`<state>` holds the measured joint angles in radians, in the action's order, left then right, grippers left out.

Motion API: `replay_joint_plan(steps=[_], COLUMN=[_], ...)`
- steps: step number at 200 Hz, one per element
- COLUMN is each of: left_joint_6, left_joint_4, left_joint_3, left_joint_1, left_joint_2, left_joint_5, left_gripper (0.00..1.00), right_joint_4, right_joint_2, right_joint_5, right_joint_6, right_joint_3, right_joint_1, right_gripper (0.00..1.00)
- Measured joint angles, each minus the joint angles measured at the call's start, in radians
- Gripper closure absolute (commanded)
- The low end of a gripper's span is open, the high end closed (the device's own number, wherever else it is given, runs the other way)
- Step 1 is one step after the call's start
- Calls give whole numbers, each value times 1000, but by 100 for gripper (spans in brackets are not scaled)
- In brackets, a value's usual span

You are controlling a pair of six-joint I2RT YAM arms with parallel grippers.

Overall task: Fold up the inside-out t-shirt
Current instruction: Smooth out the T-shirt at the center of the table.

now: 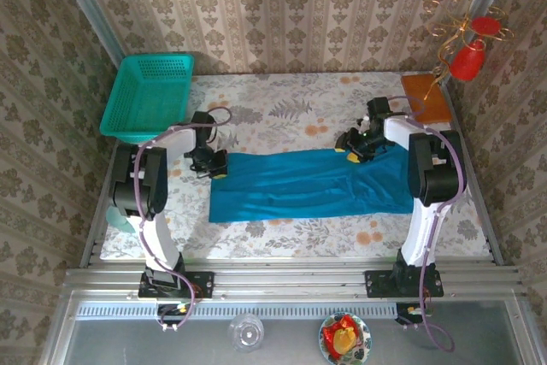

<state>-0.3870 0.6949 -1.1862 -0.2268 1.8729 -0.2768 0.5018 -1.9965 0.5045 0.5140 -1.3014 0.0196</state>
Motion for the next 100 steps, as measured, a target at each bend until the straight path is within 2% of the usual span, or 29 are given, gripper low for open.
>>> replay_joint_plan(steps=[44, 64, 85, 100], left_joint_6=[8, 15, 26, 34], left_joint_4=[5, 12, 18, 23], left_joint_3=[11, 11, 11, 11], left_joint_1=[29, 39, 53, 66], left_joint_2=[-12, -16, -16, -17], left_joint_5=[13, 31, 36, 40], left_gripper=[98, 97, 97, 97], right_joint_4=[-54, -11, 82, 152], right_joint_2=[13, 73, 168, 223], right_joint_5=[35, 21, -55, -158], right_joint_6=[15, -23, -94, -151], right_joint_3=[14, 23, 18, 11], right_joint_1=[-12, -13, -16, -23], right_gripper=[52, 52, 51, 51])
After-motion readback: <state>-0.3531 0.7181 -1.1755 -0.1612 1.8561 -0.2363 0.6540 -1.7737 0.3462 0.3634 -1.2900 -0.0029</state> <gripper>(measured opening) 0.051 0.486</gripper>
